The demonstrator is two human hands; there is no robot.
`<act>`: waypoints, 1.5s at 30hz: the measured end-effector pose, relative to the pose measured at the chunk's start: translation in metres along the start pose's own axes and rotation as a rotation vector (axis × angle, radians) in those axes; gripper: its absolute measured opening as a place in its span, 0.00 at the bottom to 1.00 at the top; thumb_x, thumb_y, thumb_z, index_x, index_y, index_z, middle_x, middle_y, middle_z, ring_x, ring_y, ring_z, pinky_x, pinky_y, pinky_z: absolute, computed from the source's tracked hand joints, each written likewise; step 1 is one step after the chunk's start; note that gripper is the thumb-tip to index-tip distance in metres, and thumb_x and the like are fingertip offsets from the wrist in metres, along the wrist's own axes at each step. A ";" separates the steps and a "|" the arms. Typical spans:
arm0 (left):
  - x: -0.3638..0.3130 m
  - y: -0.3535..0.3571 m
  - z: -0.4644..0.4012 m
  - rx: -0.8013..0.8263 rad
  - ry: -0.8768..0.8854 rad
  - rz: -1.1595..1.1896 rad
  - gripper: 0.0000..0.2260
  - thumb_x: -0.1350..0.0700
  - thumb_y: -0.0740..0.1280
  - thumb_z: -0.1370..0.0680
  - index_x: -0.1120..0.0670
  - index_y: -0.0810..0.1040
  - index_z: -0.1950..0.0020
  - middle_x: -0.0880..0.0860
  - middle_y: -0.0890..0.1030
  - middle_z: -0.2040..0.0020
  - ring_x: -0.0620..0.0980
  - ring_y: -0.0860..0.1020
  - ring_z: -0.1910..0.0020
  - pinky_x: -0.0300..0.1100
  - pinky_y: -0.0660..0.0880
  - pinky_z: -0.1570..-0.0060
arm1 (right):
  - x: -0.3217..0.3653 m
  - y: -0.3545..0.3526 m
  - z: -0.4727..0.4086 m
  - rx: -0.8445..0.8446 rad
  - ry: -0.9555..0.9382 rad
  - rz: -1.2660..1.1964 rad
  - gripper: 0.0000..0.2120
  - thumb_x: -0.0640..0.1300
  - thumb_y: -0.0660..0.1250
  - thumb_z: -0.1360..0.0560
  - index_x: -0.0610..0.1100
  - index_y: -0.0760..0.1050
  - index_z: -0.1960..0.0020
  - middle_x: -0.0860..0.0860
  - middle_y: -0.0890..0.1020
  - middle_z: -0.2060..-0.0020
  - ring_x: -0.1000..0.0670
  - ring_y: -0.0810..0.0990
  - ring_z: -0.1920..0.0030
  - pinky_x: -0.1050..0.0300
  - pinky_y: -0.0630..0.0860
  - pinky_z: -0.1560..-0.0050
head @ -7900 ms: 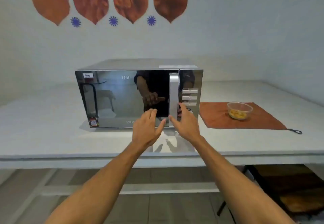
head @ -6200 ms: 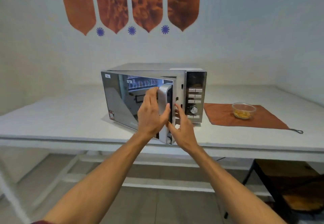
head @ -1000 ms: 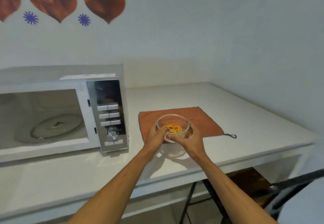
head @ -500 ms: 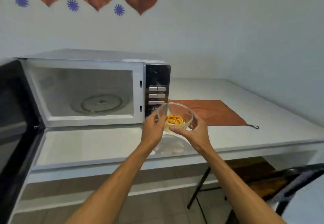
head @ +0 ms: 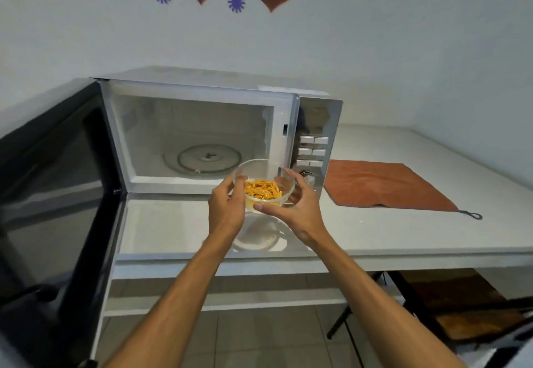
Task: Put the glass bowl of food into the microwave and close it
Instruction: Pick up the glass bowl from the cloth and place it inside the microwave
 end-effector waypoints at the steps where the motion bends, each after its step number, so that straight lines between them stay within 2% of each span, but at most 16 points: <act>1: 0.000 -0.008 -0.005 -0.031 0.003 -0.004 0.15 0.48 0.59 0.20 0.53 0.79 0.40 0.54 0.83 0.48 0.49 0.81 0.52 0.41 0.79 0.56 | 0.000 0.009 -0.006 0.014 0.001 -0.005 0.45 0.54 0.85 0.46 0.59 0.66 0.35 0.66 0.76 0.46 0.72 0.77 0.49 0.77 0.73 0.56; 5: 0.004 -0.033 -0.025 -0.131 -0.011 -0.006 0.15 0.50 0.58 0.20 0.54 0.80 0.43 0.53 0.83 0.51 0.49 0.81 0.52 0.40 0.78 0.58 | -0.003 0.043 -0.030 0.095 0.013 -0.040 0.49 0.53 0.85 0.47 0.54 0.65 0.31 0.61 0.78 0.44 0.71 0.77 0.48 0.75 0.74 0.54; 8: 0.008 -0.043 -0.040 -0.173 -0.015 -0.010 0.12 0.52 0.58 0.20 0.52 0.80 0.47 0.50 0.82 0.54 0.45 0.80 0.56 0.37 0.75 0.62 | -0.006 0.058 -0.045 0.105 0.011 -0.032 0.44 0.52 0.86 0.48 0.61 0.66 0.38 0.59 0.79 0.45 0.69 0.78 0.48 0.74 0.75 0.55; 10: 0.009 -0.049 -0.049 -0.207 -0.013 -0.018 0.12 0.53 0.58 0.20 0.52 0.80 0.46 0.51 0.82 0.54 0.44 0.79 0.56 0.37 0.74 0.61 | -0.008 0.066 -0.054 0.115 0.008 -0.042 0.42 0.53 0.86 0.49 0.62 0.66 0.42 0.59 0.79 0.45 0.67 0.79 0.48 0.73 0.75 0.55; 16: 0.018 -0.054 -0.072 -0.240 -0.017 -0.045 0.14 0.52 0.57 0.20 0.55 0.79 0.42 0.51 0.82 0.50 0.45 0.79 0.54 0.34 0.73 0.61 | -0.014 0.080 -0.073 0.156 0.007 -0.098 0.46 0.47 0.86 0.47 0.51 0.66 0.35 0.54 0.79 0.44 0.67 0.80 0.50 0.72 0.75 0.54; 21: 0.014 -0.055 -0.084 -0.262 -0.019 -0.080 0.13 0.53 0.56 0.20 0.52 0.80 0.52 0.46 0.81 0.59 0.40 0.77 0.60 0.36 0.72 0.65 | -0.011 0.089 -0.086 0.174 -0.005 -0.137 0.43 0.42 0.85 0.43 0.52 0.65 0.36 0.61 0.75 0.45 0.71 0.79 0.52 0.74 0.75 0.56; 26: 0.015 -0.057 -0.102 -0.287 -0.030 -0.106 0.13 0.52 0.55 0.20 0.53 0.79 0.51 0.49 0.80 0.59 0.42 0.76 0.60 0.38 0.72 0.65 | -0.011 0.099 -0.103 0.194 -0.008 -0.154 0.42 0.46 0.84 0.41 0.51 0.66 0.33 0.65 0.75 0.47 0.68 0.80 0.52 0.74 0.75 0.57; 29: 0.015 -0.059 -0.112 -0.306 -0.038 -0.081 0.13 0.53 0.55 0.20 0.56 0.77 0.55 0.48 0.77 0.64 0.44 0.74 0.64 0.37 0.70 0.66 | -0.010 0.104 -0.114 0.183 -0.015 -0.143 0.47 0.51 0.83 0.41 0.49 0.65 0.28 0.58 0.76 0.42 0.58 0.79 0.45 0.71 0.76 0.52; 31: 0.018 -0.059 -0.118 -0.319 -0.063 -0.057 0.13 0.53 0.55 0.20 0.53 0.75 0.60 0.49 0.75 0.65 0.44 0.73 0.64 0.37 0.70 0.66 | -0.010 0.109 -0.120 0.178 -0.012 -0.134 0.48 0.53 0.83 0.42 0.49 0.64 0.27 0.57 0.76 0.40 0.53 0.78 0.41 0.69 0.76 0.48; 33: 0.020 -0.058 -0.123 -0.327 -0.082 -0.037 0.14 0.53 0.55 0.19 0.49 0.73 0.63 0.48 0.75 0.65 0.43 0.73 0.64 0.36 0.71 0.65 | -0.012 0.113 -0.126 0.179 -0.001 -0.121 0.50 0.57 0.82 0.43 0.49 0.64 0.27 0.59 0.76 0.41 0.52 0.77 0.40 0.65 0.76 0.45; 36: 0.022 -0.055 -0.131 -0.332 -0.102 -0.015 0.14 0.52 0.55 0.19 0.48 0.72 0.63 0.47 0.76 0.64 0.43 0.75 0.63 0.37 0.73 0.63 | -0.017 0.116 -0.135 0.171 0.029 -0.127 0.48 0.56 0.82 0.42 0.50 0.63 0.28 0.54 0.74 0.36 0.52 0.75 0.38 0.60 0.75 0.39; 37: 0.022 -0.054 -0.135 -0.335 -0.108 -0.016 0.14 0.52 0.55 0.19 0.48 0.73 0.62 0.47 0.76 0.64 0.43 0.75 0.62 0.37 0.74 0.63 | -0.020 0.117 -0.138 0.173 0.049 -0.135 0.45 0.54 0.82 0.41 0.51 0.64 0.30 0.56 0.75 0.37 0.53 0.75 0.39 0.63 0.75 0.41; 39: 0.024 -0.052 -0.142 -0.339 -0.119 -0.024 0.12 0.51 0.56 0.19 0.51 0.74 0.59 0.47 0.76 0.63 0.44 0.76 0.62 0.36 0.73 0.63 | -0.026 0.119 -0.144 0.177 0.085 -0.144 0.33 0.51 0.82 0.39 0.57 0.67 0.40 0.63 0.76 0.46 0.57 0.78 0.46 0.73 0.75 0.51; 41: 0.027 -0.049 -0.149 -0.347 -0.138 -0.039 0.10 0.51 0.56 0.19 0.53 0.73 0.54 0.47 0.75 0.63 0.44 0.75 0.62 0.35 0.71 0.65 | -0.029 0.122 -0.149 0.186 0.105 -0.165 0.26 0.48 0.82 0.37 0.58 0.70 0.48 0.66 0.76 0.52 0.62 0.78 0.53 0.78 0.73 0.59; 43: 0.030 -0.050 -0.155 -0.360 -0.160 -0.063 0.09 0.52 0.57 0.19 0.55 0.73 0.52 0.48 0.74 0.64 0.45 0.75 0.63 0.35 0.70 0.65 | -0.030 0.125 -0.153 0.185 0.109 -0.185 0.27 0.46 0.82 0.37 0.58 0.70 0.46 0.66 0.77 0.53 0.65 0.77 0.54 0.80 0.71 0.61; 45: 0.031 -0.051 -0.160 -0.378 -0.177 -0.082 0.08 0.53 0.58 0.19 0.55 0.73 0.52 0.48 0.75 0.63 0.46 0.75 0.61 0.38 0.72 0.59 | -0.032 0.128 -0.160 0.181 0.097 -0.203 0.32 0.45 0.81 0.37 0.56 0.68 0.39 0.61 0.78 0.47 0.62 0.78 0.49 0.75 0.74 0.53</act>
Point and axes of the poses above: each hand's wrist, its own z-axis away from the middle knuckle, its own y-axis out of the palm, x = y × z, the point moved 10 cm from there along -z, towards the middle knuckle
